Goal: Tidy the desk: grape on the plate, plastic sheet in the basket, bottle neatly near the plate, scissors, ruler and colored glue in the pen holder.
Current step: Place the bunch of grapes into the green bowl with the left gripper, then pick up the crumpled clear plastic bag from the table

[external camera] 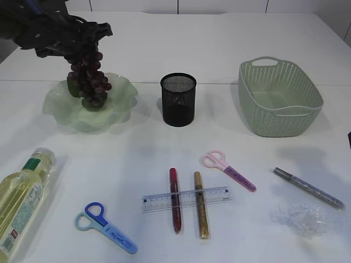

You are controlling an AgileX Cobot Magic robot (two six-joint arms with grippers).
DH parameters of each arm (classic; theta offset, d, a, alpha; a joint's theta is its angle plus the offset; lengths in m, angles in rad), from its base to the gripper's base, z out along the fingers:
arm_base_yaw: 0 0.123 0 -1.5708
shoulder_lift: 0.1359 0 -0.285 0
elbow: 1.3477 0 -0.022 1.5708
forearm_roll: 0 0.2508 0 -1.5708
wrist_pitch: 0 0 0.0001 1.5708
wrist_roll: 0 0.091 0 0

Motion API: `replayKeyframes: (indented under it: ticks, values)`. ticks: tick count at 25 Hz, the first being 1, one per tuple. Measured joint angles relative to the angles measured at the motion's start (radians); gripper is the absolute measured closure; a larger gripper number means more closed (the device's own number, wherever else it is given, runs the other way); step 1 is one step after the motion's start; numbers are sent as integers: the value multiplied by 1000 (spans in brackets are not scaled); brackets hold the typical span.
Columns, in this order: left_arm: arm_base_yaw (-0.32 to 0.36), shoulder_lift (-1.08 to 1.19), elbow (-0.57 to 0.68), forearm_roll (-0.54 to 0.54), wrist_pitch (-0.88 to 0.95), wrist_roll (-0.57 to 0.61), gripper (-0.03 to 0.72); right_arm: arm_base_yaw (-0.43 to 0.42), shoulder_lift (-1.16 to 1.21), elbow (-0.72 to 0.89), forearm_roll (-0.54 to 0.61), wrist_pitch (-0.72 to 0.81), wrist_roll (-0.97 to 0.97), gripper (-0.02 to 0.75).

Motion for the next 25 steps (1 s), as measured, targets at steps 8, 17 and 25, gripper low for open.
replayKeyframes:
  ticks: [8,17,25]
  values:
    - [-2,0,-4,6,135,32,99,0,2,0,1,0,0,225]
    - [-17,-78,-4,-213,330,512,193,0,2,0,1,2,0,225]
    - [-17,-144,-6,-570,649,990,240,0,2,0,2,50,0,225]
